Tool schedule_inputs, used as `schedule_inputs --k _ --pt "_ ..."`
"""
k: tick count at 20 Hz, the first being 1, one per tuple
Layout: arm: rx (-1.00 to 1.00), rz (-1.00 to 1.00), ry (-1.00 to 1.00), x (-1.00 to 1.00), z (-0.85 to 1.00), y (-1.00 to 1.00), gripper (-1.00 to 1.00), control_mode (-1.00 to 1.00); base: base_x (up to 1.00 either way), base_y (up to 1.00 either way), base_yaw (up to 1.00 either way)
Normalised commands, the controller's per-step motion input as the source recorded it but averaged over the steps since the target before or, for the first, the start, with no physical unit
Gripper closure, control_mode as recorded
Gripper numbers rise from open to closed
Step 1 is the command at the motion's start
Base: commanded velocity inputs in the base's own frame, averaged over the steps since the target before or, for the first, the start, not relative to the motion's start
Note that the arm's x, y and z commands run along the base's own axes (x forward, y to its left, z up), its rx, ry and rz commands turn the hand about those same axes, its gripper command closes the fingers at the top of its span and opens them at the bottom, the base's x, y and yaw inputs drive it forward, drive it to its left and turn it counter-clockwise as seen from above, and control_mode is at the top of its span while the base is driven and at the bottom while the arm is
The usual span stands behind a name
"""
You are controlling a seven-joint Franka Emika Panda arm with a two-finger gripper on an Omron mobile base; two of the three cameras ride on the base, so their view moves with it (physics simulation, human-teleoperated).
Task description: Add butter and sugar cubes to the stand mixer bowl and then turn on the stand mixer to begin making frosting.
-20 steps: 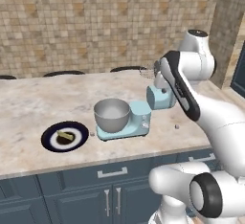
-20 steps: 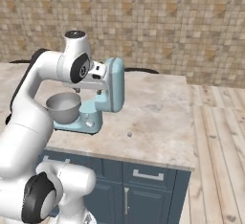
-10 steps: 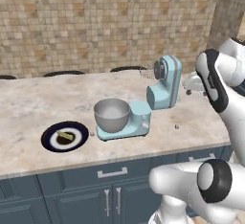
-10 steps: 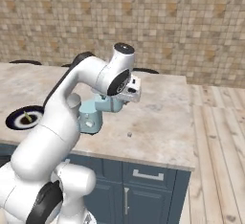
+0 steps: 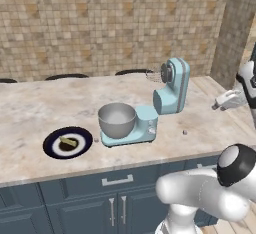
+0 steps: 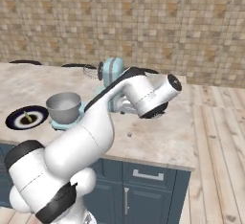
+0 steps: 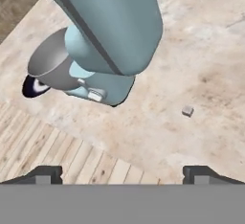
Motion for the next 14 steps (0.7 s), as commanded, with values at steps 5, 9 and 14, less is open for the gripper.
schedule_inputs --k 5,9,14 --pt "0.27 0.31 -0.32 0.01 -0.5 -0.15 -1.0 -1.0 0.0 0.0 0.0" --pt "0.15 0.29 -0.46 0.08 -0.35 0.0 -1.0 -1.0 0.0 0.0 0.0" --pt "0.01 0.28 -0.46 0.22 -0.33 0.04 -1.0 -1.0 0.0 0.0 0.0"
